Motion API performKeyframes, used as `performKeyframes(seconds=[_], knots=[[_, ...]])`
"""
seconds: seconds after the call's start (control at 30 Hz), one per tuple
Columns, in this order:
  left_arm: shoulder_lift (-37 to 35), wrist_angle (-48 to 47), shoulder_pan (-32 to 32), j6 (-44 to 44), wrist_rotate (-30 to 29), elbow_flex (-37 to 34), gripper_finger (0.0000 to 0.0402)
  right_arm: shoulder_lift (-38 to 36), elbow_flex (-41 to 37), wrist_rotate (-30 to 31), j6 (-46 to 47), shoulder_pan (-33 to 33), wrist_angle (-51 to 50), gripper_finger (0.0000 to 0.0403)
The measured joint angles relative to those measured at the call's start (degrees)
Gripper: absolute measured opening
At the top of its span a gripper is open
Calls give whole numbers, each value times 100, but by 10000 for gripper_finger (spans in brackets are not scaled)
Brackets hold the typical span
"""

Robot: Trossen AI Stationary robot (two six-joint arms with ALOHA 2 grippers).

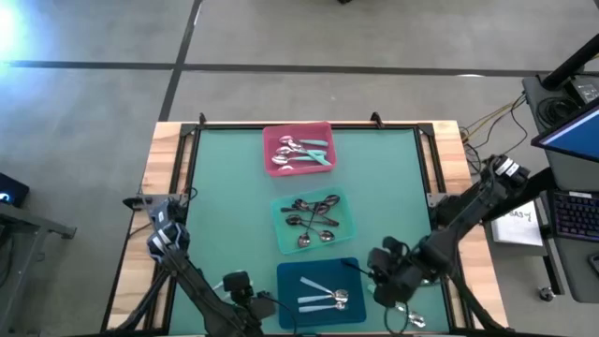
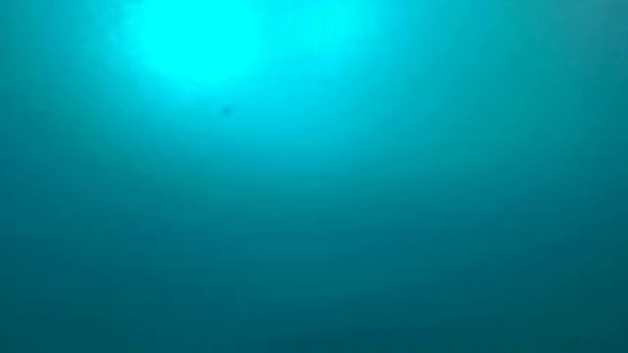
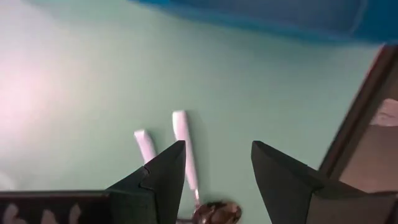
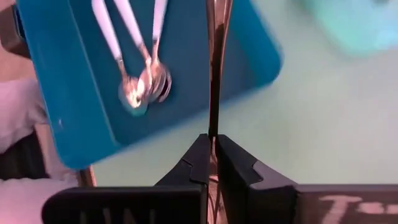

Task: Sort silverware by color (type)
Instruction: Put the black spoon into the green bin

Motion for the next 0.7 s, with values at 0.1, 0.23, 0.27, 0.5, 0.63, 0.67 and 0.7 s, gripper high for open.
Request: performKeyframes(seconds=[0.1,0.23,0.27,0.5,0.63,0.67,0.7], knots=[[-5,0,-53,-44,295,-276,168,-71,293,-5,-714,-442,-323,9],[-16,1,-111,-69,737,-735,168,-79,613,10,-1790,-1181,-549,9],[-21,4,-122,-75,787,-854,168,-79,691,10,-2063,-1382,-551,9],[-32,93,-177,-119,1177,-1454,168,-15,1047,6,-3806,-2723,-470,9],[-97,147,-257,-128,1297,-1624,168,88,990,-13,-4532,-3340,-163,9],[-122,142,-265,-135,1326,-1647,168,150,963,-24,-4655,-3471,-148,9],[-159,147,-285,-163,1332,-1674,168,232,943,-53,-4781,-3589,-144,9]])
